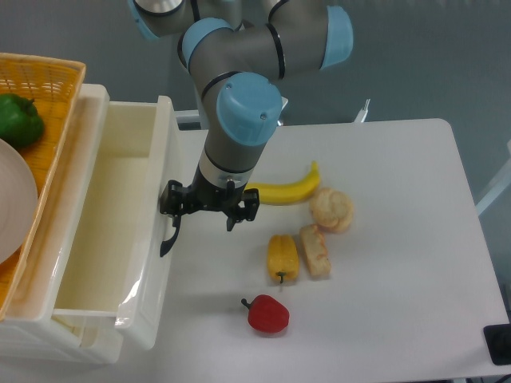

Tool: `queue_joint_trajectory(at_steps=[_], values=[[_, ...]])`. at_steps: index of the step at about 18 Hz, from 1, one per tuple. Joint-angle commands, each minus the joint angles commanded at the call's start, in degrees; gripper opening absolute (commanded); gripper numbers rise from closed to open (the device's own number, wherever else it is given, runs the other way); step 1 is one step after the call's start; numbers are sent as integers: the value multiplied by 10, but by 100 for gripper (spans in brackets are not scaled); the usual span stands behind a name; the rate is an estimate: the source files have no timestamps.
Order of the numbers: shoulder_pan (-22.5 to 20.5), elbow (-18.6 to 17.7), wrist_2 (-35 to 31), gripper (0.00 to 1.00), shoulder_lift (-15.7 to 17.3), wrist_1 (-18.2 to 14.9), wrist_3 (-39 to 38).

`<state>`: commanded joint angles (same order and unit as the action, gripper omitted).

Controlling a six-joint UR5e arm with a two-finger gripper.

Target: Slide the top white drawer open

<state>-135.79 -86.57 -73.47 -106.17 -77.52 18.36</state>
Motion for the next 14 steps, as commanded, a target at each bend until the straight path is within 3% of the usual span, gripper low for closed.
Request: queue_joint_trajectory(at_steps=[14], values=[[-25, 10, -7, 100, 2, 5, 19]])
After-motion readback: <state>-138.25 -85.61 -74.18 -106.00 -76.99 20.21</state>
